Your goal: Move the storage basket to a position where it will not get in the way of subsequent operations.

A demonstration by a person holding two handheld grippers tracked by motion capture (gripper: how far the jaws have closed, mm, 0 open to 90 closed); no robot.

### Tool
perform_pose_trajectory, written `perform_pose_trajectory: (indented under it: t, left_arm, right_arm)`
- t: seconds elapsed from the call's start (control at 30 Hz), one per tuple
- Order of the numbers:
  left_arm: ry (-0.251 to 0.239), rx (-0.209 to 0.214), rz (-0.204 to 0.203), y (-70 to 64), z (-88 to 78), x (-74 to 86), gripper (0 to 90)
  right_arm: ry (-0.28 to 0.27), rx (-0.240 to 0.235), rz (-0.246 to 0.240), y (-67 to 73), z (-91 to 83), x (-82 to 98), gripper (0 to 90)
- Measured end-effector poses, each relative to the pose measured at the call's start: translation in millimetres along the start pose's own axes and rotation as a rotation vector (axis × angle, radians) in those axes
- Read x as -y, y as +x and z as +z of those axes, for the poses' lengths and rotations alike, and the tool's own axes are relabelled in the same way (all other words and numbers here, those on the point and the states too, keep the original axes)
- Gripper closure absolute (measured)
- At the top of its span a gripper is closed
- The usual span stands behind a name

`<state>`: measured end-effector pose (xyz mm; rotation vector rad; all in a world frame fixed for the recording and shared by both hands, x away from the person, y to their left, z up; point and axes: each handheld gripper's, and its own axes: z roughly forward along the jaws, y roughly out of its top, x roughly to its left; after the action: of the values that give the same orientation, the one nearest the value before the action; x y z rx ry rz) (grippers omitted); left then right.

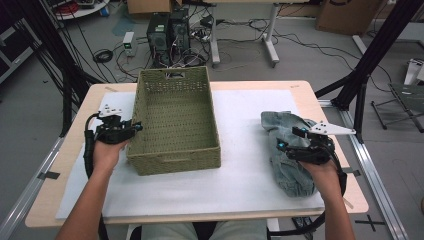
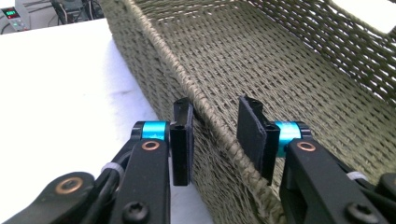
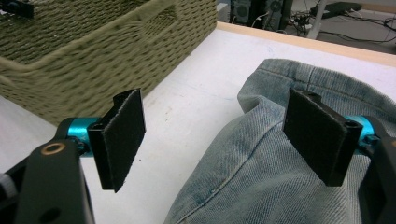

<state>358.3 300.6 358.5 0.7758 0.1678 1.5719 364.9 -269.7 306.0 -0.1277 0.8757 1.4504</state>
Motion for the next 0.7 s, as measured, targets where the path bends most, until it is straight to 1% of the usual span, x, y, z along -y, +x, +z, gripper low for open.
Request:
perform_pose_trajectory:
  t: [0.03,0.17,0.33,0.5,0.7]
  left_arm:
    - [-0.001,0.0,-0.001,3.0,-1.6,0.7,68.1]
    - [0.005,0.022,-0.005,14.0,-6.2,2.4,68.9]
    - [0.028,0.014,0.03,20.5,-11.1,2.3,69.1]
    - [0.037,0.014,0.041,27.7,-17.8,5.0,69.1]
    - [0.057,0.018,0.064,41.8,-29.6,9.4,69.4]
  right_arm:
    - [0.0,0.001,0.001,0.3,0.0,-0.1,21.5]
    - [-0.002,0.0,-0.001,1.2,0.1,-0.7,21.5]
    - [0.001,0.003,0.001,0.8,0.0,0.3,21.5]
    - [-0.005,0.006,0.005,-0.8,-2.0,0.7,21.5]
    - [-0.003,0.008,0.013,-1.9,-1.3,2.3,21.5]
